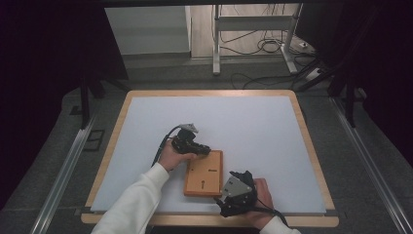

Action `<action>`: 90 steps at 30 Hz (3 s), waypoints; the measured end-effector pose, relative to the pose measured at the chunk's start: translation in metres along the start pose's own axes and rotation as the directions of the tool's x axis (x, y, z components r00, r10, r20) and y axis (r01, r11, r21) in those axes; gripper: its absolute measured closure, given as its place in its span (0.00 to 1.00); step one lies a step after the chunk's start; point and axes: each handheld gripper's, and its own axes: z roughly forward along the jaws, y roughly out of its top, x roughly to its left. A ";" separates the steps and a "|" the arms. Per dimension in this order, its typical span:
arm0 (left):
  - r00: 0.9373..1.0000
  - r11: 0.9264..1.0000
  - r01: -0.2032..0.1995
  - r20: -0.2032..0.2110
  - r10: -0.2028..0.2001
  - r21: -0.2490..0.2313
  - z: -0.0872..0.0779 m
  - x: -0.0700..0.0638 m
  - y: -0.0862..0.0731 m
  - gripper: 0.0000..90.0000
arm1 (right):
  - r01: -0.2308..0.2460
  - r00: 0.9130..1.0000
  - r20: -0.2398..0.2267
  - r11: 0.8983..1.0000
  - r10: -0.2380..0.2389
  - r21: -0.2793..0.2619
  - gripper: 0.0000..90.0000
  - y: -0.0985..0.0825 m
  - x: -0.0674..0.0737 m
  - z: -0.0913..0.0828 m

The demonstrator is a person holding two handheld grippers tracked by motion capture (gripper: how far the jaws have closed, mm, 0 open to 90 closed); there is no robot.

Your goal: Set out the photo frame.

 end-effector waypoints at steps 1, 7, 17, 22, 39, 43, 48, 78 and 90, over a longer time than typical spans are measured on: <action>1.000 1.000 0.001 0.002 -0.001 0.001 0.000 0.000 0.000 0.91 | 0.011 1.000 0.006 1.000 -0.011 0.007 0.09 0.001 0.002 0.002; 1.000 1.000 0.016 0.017 -0.017 0.007 0.000 0.004 0.002 0.91 | 0.066 0.997 0.035 0.996 -0.068 0.063 0.10 0.006 0.011 0.018; 1.000 1.000 -0.004 -0.017 0.005 0.009 0.001 0.002 0.004 0.93 | 0.156 0.978 0.136 0.988 -0.156 0.011 0.18 0.012 0.019 0.022; 0.999 1.000 -0.009 -0.033 0.009 0.000 0.001 0.002 0.005 0.93 | 0.138 0.981 0.138 0.990 -0.133 -0.034 0.26 0.017 0.013 0.017; 0.996 1.000 -0.018 -0.092 0.016 -0.025 0.002 0.001 0.005 0.89 | 0.139 0.984 0.117 0.989 -0.132 -0.051 0.47 0.033 -0.003 0.009; 0.984 0.998 -0.039 -0.174 0.028 -0.059 -0.004 -0.001 0.006 0.72 | 0.132 0.984 0.129 0.989 -0.123 -0.064 0.49 0.033 -0.008 0.006; 0.977 0.993 -0.032 -0.213 0.007 -0.115 -0.024 -0.001 0.003 0.54 | 0.128 0.985 0.127 0.989 -0.119 -0.070 0.49 0.033 -0.010 0.006; 0.954 0.996 -0.035 -0.301 0.010 -0.080 -0.080 -0.015 -0.080 0.45 | 0.118 0.985 0.137 0.990 -0.107 -0.073 0.50 0.033 -0.011 0.005; 0.960 0.997 -0.041 -0.279 0.022 -0.061 -0.088 -0.024 -0.098 0.43 | 0.127 0.984 0.136 0.990 -0.117 -0.065 0.50 0.034 -0.010 0.005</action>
